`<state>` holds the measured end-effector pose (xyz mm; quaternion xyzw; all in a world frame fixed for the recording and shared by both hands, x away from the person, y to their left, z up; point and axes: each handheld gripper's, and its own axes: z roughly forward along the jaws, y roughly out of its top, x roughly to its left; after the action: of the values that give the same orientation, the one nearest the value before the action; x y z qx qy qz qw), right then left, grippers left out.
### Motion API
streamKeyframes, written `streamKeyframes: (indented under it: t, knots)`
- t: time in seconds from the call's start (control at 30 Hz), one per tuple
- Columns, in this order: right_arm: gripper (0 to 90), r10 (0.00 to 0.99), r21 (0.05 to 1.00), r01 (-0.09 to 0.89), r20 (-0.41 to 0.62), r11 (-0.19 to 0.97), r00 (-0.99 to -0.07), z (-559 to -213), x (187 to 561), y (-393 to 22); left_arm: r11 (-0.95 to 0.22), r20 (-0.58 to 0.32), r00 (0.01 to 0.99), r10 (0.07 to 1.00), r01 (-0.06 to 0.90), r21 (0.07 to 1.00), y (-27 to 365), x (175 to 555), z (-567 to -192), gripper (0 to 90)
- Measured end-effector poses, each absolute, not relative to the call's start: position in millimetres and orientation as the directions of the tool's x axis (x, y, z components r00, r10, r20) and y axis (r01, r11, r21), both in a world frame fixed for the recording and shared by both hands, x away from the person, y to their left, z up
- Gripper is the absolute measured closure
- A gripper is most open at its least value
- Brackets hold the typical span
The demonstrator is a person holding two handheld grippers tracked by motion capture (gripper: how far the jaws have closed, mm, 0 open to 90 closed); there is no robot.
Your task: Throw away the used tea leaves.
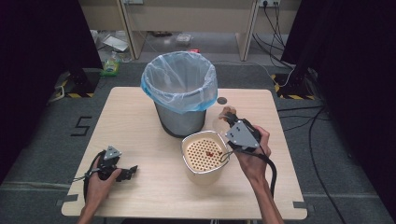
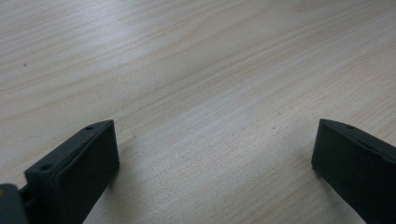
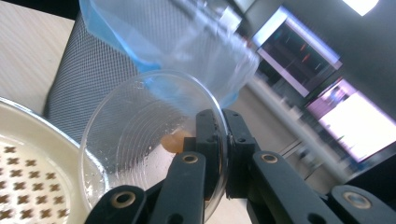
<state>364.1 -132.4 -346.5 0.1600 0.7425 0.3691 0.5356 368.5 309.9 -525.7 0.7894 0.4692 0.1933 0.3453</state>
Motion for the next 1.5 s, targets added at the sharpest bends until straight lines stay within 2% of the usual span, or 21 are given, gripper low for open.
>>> streamKeyframes:
  t: [0.1, 0.13, 0.23, 0.33, 0.4, 0.43, 0.63, 0.8, 1.0, 1.17, 1.3, 1.5]
  knots:
    - [87.0, 0.605, 0.683, -0.187, -0.719, 0.706, -0.34, -346.9, 359.3, -127.7, -0.321, -0.019, 0.485, 0.874, 0.607, 0.727, 309.9, 368.5, -525.7, 0.0]
    - [87.1, 0.557, 0.626, -0.212, -0.772, 0.75, -0.306, -351.9, 357.5, -121.9, -0.321, -0.019, 0.485, 0.874, 0.607, 0.727, 309.9, 368.5, -525.7, 0.0]
    - [87.1, 0.525, 0.591, -0.241, -0.801, 0.769, -0.289, -356.6, 355.1, -116.5, -0.321, -0.019, 0.485, 0.874, 0.607, 0.727, 309.9, 368.5, -525.7, 0.0]
    - [87.2, 0.438, 0.493, -0.309, -0.869, 0.814, -0.231, -364.3, 346.7, -103.7, -0.321, -0.019, 0.485, 0.874, 0.607, 0.727, 310.0, 368.5, -525.7, 0.0]
    - [87.2, 0.42, 0.47, -0.317, -0.881, 0.824, -0.216, -367.0, 345.2, -100.9, -0.321, -0.019, 0.485, 0.874, 0.608, 0.726, 310.0, 368.5, -525.7, 0.0]
    - [87.4, 0.386, 0.425, -0.334, -0.905, 0.841, -0.178, -371.3, 342.2, -95.8, -0.321, -0.019, 0.485, 0.874, 0.607, 0.727, 310.0, 368.5, -525.7, 0.0]
    - [87.5, 0.343, 0.367, -0.346, -0.93, 0.863, -0.13, -381.0, 339.0, -90.4, -0.321, -0.019, 0.485, 0.874, 0.607, 0.726, 310.0, 368.5, -525.7, 0.0]
    - [87.8, 0.24, 0.228, -0.391, -0.971, 0.891, -0.019, -388.3, 330.6, -81.7, -0.321, -0.02, 0.485, 0.874, 0.608, 0.726, 310.0, 368.5, -525.7, 0.0]
    - [87.7, 0.196, 0.178, -0.382, -0.981, 0.907, 0.008, -395.9, 329.0, -77.8, -0.321, -0.02, 0.485, 0.874, 0.608, 0.726, 310.0, 368.6, -525.7, 0.0]
    - [87.7, 0.109, 0.067, -0.374, -0.99, 0.925, 0.093, -400.6, 326.8, -74.0, -0.321, -0.02, 0.486, 0.874, 0.608, 0.726, 310.0, 368.6, -525.7, 0.0]
    - [87.7, 0.112, 0.074, -0.372, -0.99, 0.925, 0.082, -403.6, 328.1, -73.8, -0.321, -0.02, 0.486, 0.874, 0.608, 0.726, 310.1, 368.6, -525.7, 0.0]
    - [87.7, 0.078, 0.024, -0.375, -0.988, 0.927, 0.13, -406.0, 326.1, -69.8, -0.321, -0.02, 0.485, 0.874, 0.608, 0.726, 310.0, 368.6, -525.7, 0.0]
